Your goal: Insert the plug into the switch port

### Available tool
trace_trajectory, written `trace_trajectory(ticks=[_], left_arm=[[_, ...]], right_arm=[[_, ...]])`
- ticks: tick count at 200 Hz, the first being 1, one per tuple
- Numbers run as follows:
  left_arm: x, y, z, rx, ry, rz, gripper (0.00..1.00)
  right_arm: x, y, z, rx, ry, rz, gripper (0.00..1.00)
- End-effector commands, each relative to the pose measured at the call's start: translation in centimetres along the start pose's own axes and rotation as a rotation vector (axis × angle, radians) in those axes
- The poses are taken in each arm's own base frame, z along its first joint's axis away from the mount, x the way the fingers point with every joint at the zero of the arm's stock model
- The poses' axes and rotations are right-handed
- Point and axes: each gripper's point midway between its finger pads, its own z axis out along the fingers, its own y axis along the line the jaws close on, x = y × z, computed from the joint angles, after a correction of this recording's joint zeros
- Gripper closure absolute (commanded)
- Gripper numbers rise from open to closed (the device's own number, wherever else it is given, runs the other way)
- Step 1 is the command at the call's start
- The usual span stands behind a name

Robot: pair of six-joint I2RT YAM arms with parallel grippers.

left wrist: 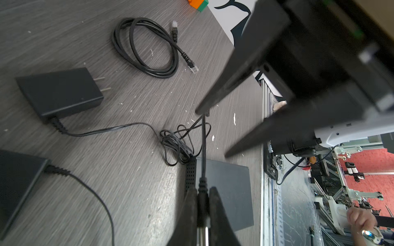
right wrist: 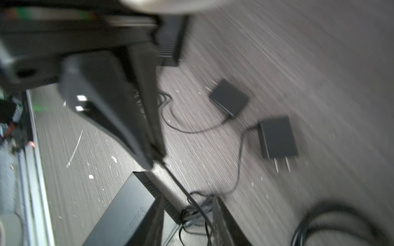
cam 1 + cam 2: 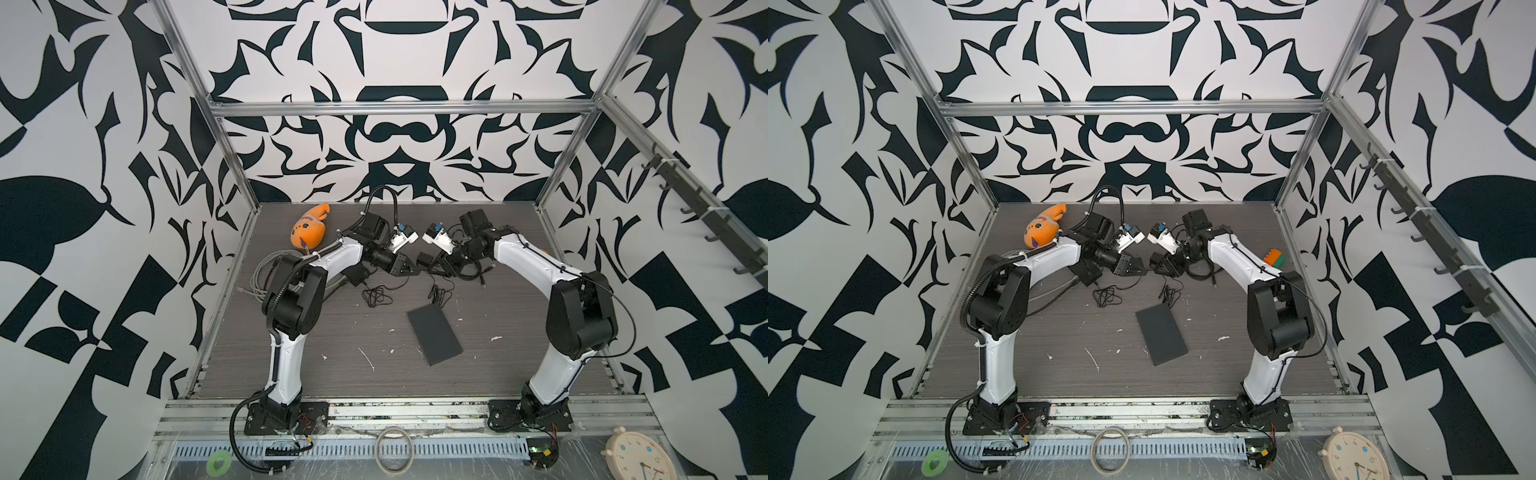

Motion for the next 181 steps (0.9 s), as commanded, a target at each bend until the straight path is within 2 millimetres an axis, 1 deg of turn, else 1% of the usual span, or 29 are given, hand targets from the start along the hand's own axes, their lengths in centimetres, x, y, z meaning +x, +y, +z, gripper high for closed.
trace_trajectory(ticks=[1, 35, 68, 87, 99, 112, 126, 135, 150, 166, 181], left_arm=[[0.1, -1.6, -0.5, 0.049, 0.027, 0.025, 0.98], [0.0, -2.3, -0.7, 0.073, 0.029, 0.043, 0.98], [0.0, -2.4, -0.7, 0.084, 0.042, 0.041, 0.98], [0.1, -2.3, -0.6, 0.086, 0.045, 0.038, 0.98], [0.1, -2.3, -0.6, 0.086, 0.045, 0.037, 0.98], [0.0, -2.3, -0.6, 0.085, 0.044, 0.038, 0.98], [-0.1, -2.4, -0.8, 0.077, 0.036, 0.039, 0.94], [-0.3, -2.3, -0.9, 0.061, 0.028, 0.042, 0.88], [-0.6, -2.3, -1.3, 0.039, 0.006, 0.050, 0.82], [-0.9, -2.2, -2.0, 0.026, -0.026, 0.053, 0.76], [-0.9, -2.1, -2.3, 0.020, -0.039, 0.049, 0.75]], right_arm=[[-1.3, 0.5, -0.1, 0.011, -0.032, -0.139, 0.57], [-0.9, 0.4, 0.8, 0.007, -0.012, -0.179, 0.57], [-0.9, 0.6, 1.6, 0.008, 0.000, -0.203, 0.63], [-1.3, 0.6, 1.8, 0.004, -0.006, -0.209, 0.70], [-1.5, 0.7, 1.8, -0.005, -0.010, -0.213, 0.78], [-1.7, 0.9, 1.7, -0.014, -0.016, -0.215, 0.83], [-1.7, 1.1, 1.6, -0.027, -0.019, -0.212, 0.88], [-1.6, 1.2, 1.6, -0.032, -0.017, -0.211, 0.92], [-1.4, 1.4, 1.6, -0.041, -0.017, -0.209, 0.97], [-0.9, 1.4, 1.8, -0.040, -0.006, -0.199, 0.98], [-0.8, 1.4, 1.9, -0.041, -0.005, -0.195, 0.98]])
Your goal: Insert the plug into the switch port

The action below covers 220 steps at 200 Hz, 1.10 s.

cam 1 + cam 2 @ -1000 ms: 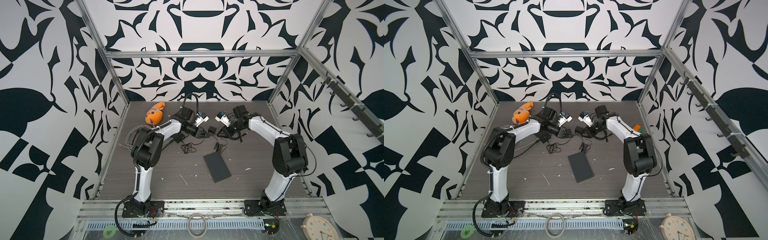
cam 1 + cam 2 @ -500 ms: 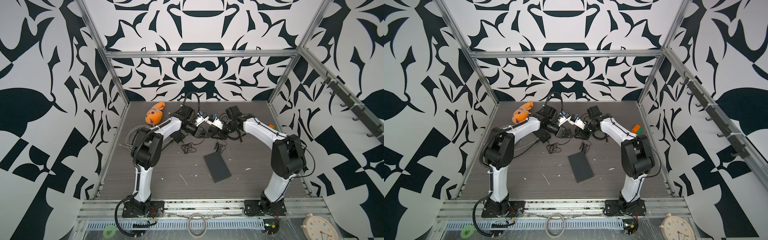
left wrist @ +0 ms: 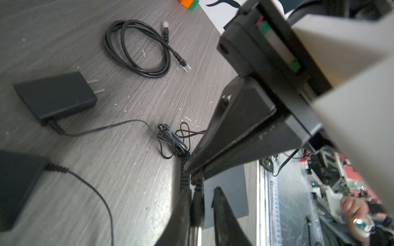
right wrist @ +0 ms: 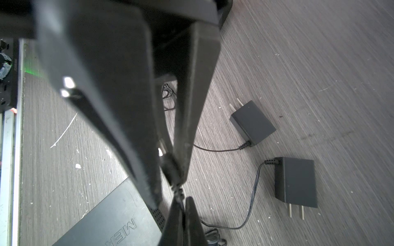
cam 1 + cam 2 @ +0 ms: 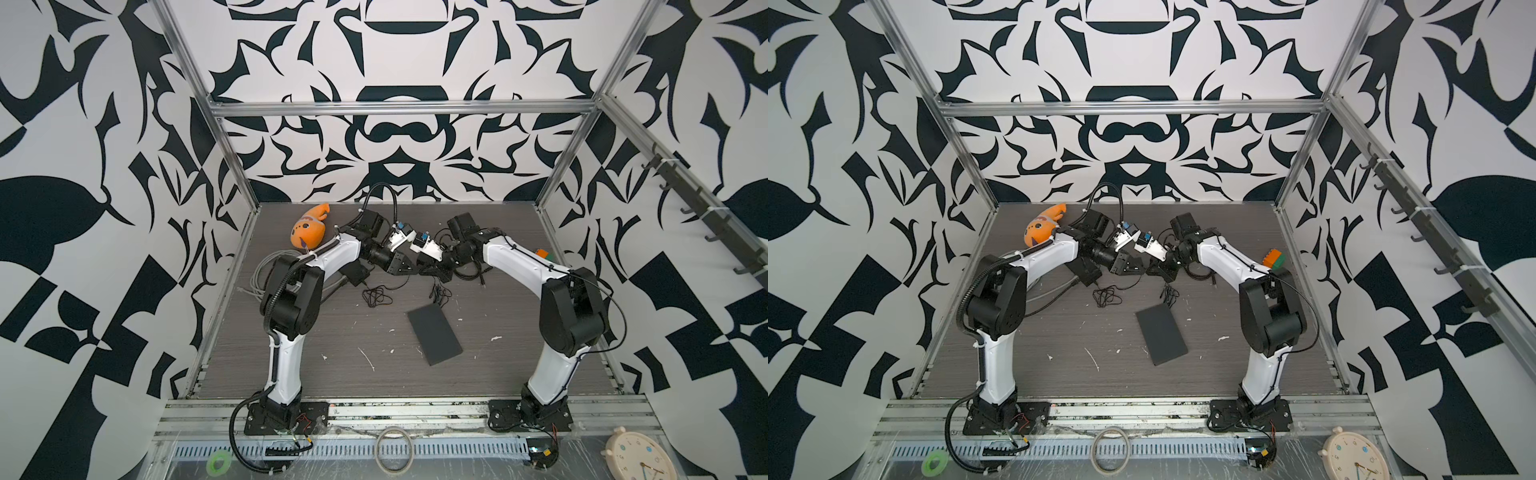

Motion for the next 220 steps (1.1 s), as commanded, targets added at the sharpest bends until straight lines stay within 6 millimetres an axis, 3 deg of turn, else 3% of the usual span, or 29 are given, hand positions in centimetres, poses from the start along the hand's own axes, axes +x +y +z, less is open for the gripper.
trace_trajectory(ticks=[1, 171, 220], left_arm=[[-0.95, -1.13, -1.30, 0.002, -0.047, 0.024, 0.75], [-1.32, -1.61, -1.64, 0.035, -0.092, 0.021, 0.75], [-1.06, -1.26, -1.37, 0.037, -0.084, 0.001, 0.89]], right_arm=[[-0.68, 0.28, -0.33, -0.005, -0.019, -0.009, 0.98], [0.00, -0.08, 0.12, 0.000, 0.012, 0.011, 0.98], [-0.18, -0.14, 0.02, 0.003, 0.008, 0.014, 0.97]])
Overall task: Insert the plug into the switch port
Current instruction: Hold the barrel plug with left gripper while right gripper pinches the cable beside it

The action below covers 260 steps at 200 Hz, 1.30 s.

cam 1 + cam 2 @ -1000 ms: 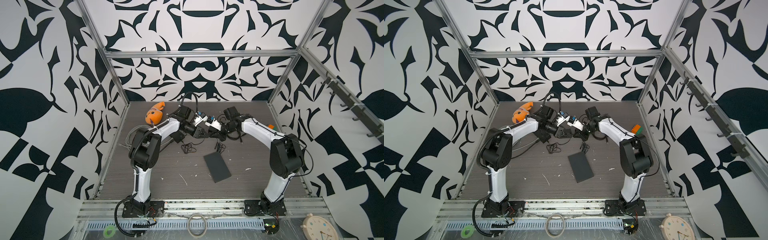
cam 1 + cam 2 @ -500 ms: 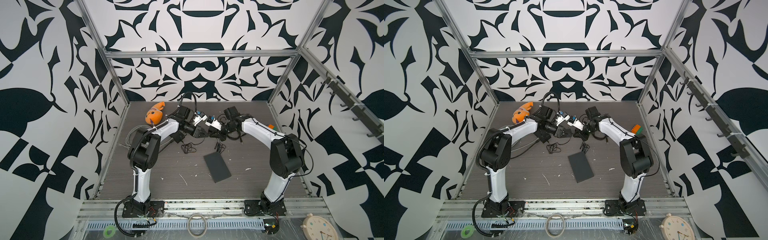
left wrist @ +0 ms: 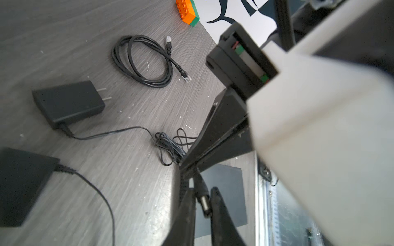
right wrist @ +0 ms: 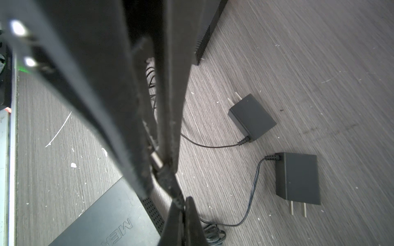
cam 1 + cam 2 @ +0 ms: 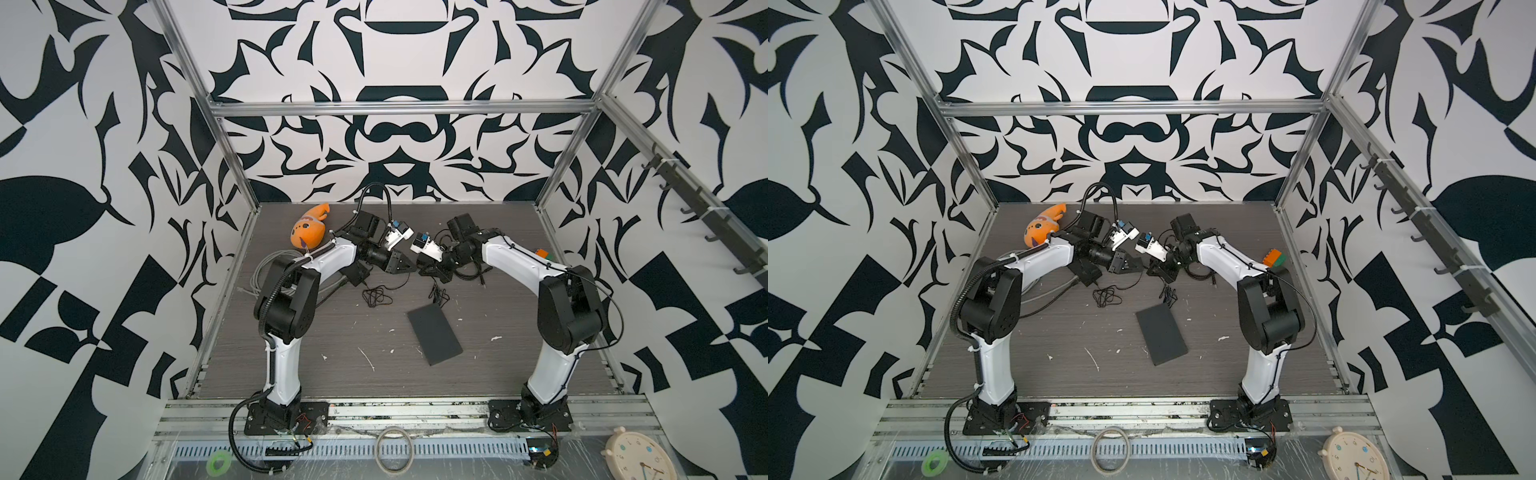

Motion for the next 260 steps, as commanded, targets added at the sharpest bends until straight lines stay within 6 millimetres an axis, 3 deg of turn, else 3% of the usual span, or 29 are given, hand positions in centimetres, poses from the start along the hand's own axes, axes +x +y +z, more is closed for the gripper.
trace_trajectory(ticks=[1, 23, 52, 79, 129, 193, 260], left_arm=[[-0.3, -1.5, -0.6, 0.040, -0.014, 0.010, 0.89], [-0.2, -0.8, -0.5, 0.023, -0.011, -0.007, 0.93], [-0.2, -0.6, -0.4, 0.017, -0.013, -0.015, 0.93], [-0.1, -0.6, -0.4, 0.020, -0.012, -0.016, 0.94], [-0.1, -0.6, -0.4, 0.021, -0.010, -0.025, 0.93], [-0.1, -0.9, -0.5, 0.022, -0.012, -0.021, 0.93], [0.0, -0.9, -0.5, 0.025, -0.009, -0.026, 0.93]], right_arm=[[-0.8, 0.1, -0.6, 0.008, -0.009, -0.002, 0.97], [-0.9, 0.2, -0.8, 0.015, -0.020, -0.001, 0.92], [-1.3, 0.6, -1.3, 0.035, -0.060, -0.018, 0.78], [-2.1, 0.8, -2.3, 0.039, -0.125, -0.032, 0.72], [-3.6, 1.2, -3.6, 0.019, -0.207, -0.050, 0.69], [-2.9, 0.0, -2.3, 0.021, -0.168, -0.027, 0.69], [-4.4, 0.1, -2.8, 0.007, -0.212, -0.048, 0.71]])
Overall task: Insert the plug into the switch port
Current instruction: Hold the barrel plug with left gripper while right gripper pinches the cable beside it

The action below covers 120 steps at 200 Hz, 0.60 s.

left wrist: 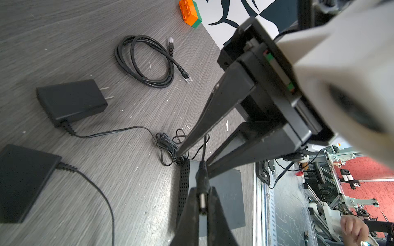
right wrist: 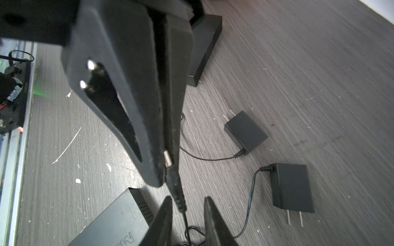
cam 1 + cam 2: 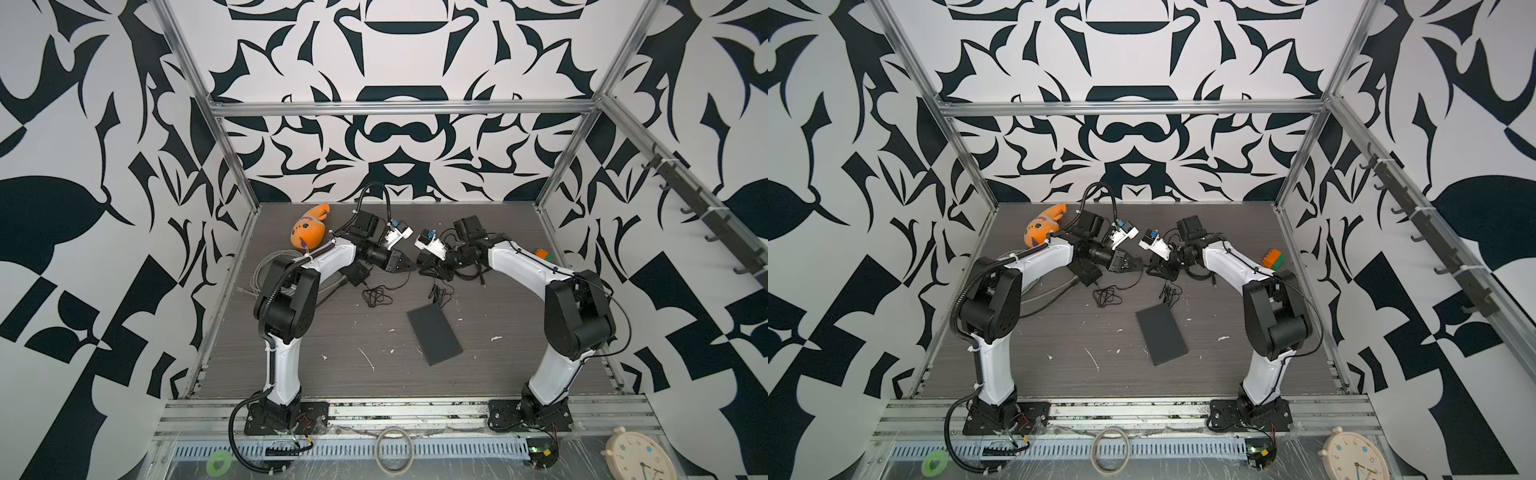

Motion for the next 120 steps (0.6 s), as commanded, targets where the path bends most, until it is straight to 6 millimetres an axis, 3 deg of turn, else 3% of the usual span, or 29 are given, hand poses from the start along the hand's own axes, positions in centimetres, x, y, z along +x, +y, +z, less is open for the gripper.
trace_trajectory(ticks=[1, 33, 120], left_arm=[[0.2, -0.9, -0.4, 0.023, -0.003, -0.002, 0.93], [0.1, -0.9, -0.4, 0.025, -0.003, -0.002, 0.93], [0.2, -0.9, -0.4, 0.019, -0.002, -0.007, 0.93]], right_arm=[[-3.3, 0.1, -1.4, 0.002, -0.079, -0.058, 0.71], [-3.6, 0.4, -1.8, 0.008, -0.089, -0.070, 0.68], [-3.5, 1.1, -1.6, -0.042, -0.085, -0.065, 0.93]])
